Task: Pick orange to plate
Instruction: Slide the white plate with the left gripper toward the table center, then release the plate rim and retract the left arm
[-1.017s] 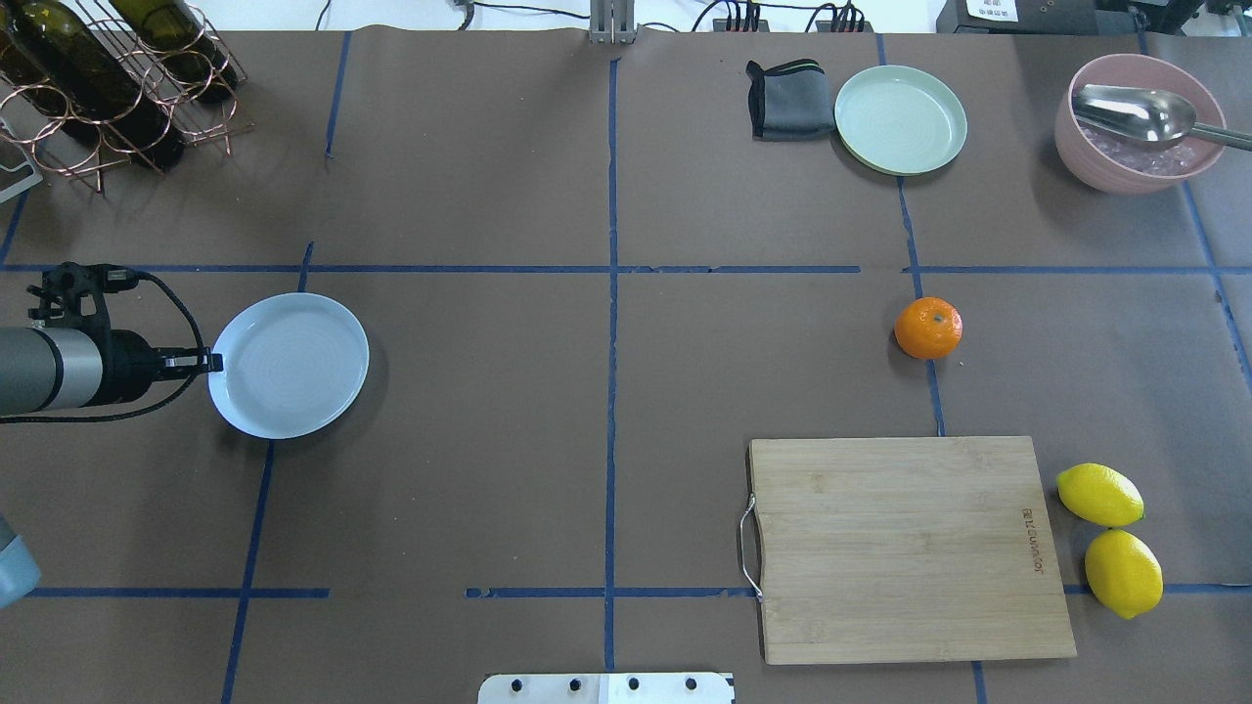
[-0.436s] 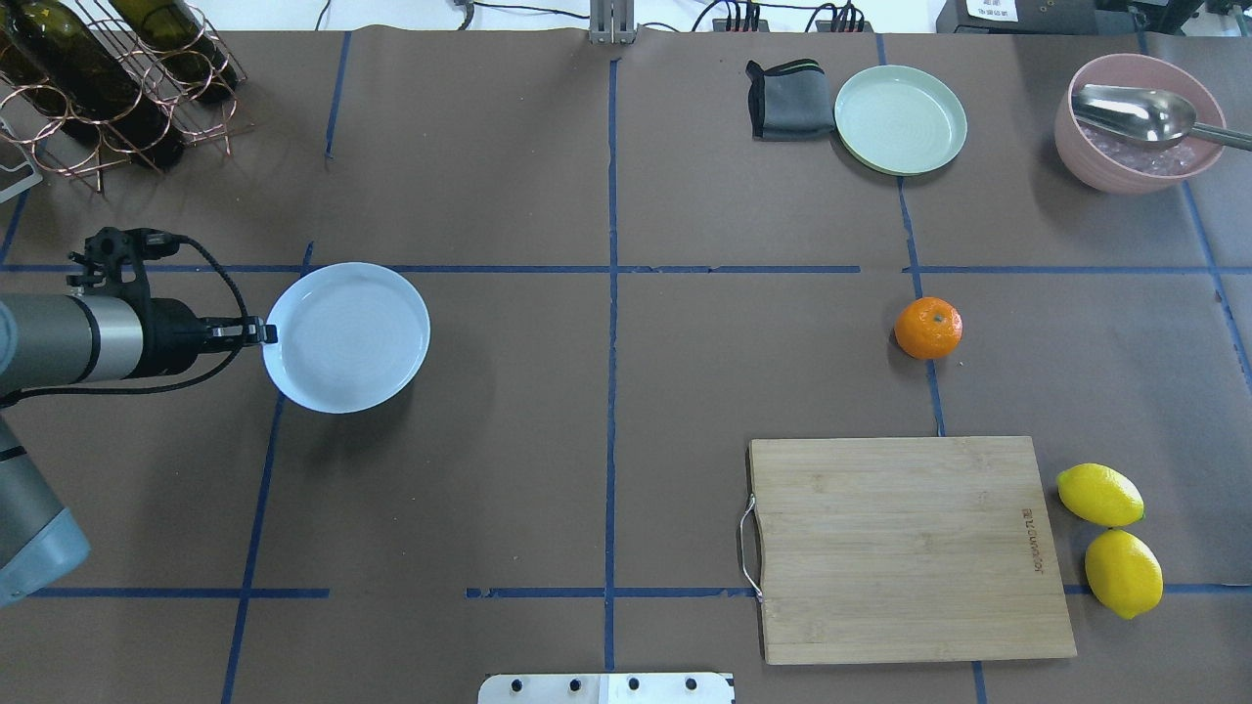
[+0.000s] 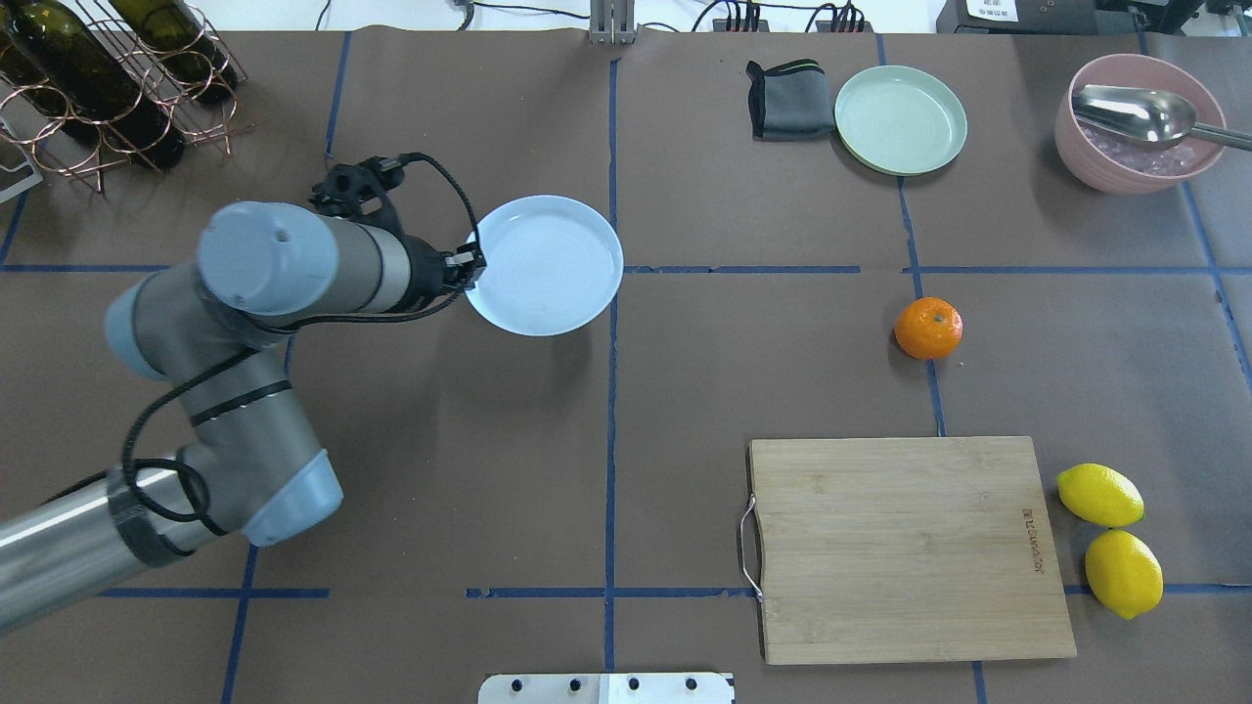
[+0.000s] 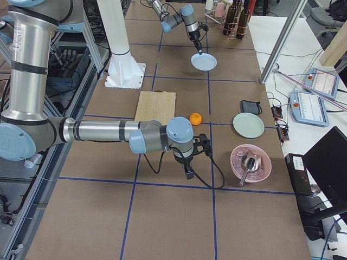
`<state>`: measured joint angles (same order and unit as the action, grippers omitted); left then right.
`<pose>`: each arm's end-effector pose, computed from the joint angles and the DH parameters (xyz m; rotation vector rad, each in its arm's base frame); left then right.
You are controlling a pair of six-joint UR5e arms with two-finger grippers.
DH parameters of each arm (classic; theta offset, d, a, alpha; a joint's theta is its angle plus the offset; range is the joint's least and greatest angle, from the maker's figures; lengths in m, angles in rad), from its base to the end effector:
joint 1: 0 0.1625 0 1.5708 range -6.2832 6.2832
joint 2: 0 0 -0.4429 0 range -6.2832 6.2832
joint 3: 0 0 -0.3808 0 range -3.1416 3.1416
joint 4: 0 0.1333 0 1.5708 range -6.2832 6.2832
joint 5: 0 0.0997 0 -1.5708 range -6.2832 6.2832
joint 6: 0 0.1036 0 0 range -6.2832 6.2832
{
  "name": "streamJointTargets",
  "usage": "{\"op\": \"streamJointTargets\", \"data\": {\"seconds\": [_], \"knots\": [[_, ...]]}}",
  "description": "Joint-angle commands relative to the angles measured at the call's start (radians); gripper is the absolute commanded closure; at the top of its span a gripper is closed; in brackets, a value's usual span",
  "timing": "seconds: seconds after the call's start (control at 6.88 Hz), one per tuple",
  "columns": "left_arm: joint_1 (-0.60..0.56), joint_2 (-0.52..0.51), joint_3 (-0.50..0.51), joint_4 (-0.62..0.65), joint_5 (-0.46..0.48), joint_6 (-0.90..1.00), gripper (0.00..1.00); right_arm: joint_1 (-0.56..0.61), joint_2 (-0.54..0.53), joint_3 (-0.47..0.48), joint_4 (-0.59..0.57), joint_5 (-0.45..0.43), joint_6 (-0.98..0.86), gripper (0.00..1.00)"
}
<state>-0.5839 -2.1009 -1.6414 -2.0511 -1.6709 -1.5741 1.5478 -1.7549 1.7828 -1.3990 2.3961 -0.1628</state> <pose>0.4962 -0.4752 0.2899 0.2251 1.0719 -0.4740 0.0477 -0.4124 0.6364 0.2459 -0.8095 -0.2570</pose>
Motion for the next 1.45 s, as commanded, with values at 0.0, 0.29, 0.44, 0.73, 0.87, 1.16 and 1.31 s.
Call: {"op": "streamJointTargets", "data": {"seconds": [0.0, 0.29, 0.44, 0.73, 0.87, 1.16, 1.31], "knots": [[0.12, -0.077, 0.101, 0.026, 0.08, -0.067, 1.0, -0.001, 0.002, 0.0, 0.0, 0.0, 0.0, 0.0], [0.137, -0.073, 0.098, 0.025, 0.085, -0.057, 1.0, 0.0, 0.005, -0.005, 0.0, 0.0, 0.0, 0.0], [0.137, -0.073, 0.098, 0.025, 0.085, -0.055, 0.8, 0.0, 0.005, -0.005, 0.0, 0.002, 0.0, 0.0], [0.133, -0.076, 0.063, 0.037, 0.074, 0.053, 0.0, 0.0, 0.005, -0.006, 0.002, -0.002, -0.003, 0.0], [0.066, -0.041, 0.001, 0.048, -0.032, 0.184, 0.0, -0.001, 0.005, -0.003, 0.003, -0.002, -0.006, 0.0], [-0.128, 0.08, -0.189, 0.194, -0.247, 0.579, 0.0, -0.002, 0.009, 0.035, 0.005, 0.003, -0.001, 0.0], [-0.262, 0.128, -0.245, 0.301, -0.329, 0.826, 0.0, -0.003, 0.011, 0.062, 0.003, 0.011, 0.0, 0.0]]}}
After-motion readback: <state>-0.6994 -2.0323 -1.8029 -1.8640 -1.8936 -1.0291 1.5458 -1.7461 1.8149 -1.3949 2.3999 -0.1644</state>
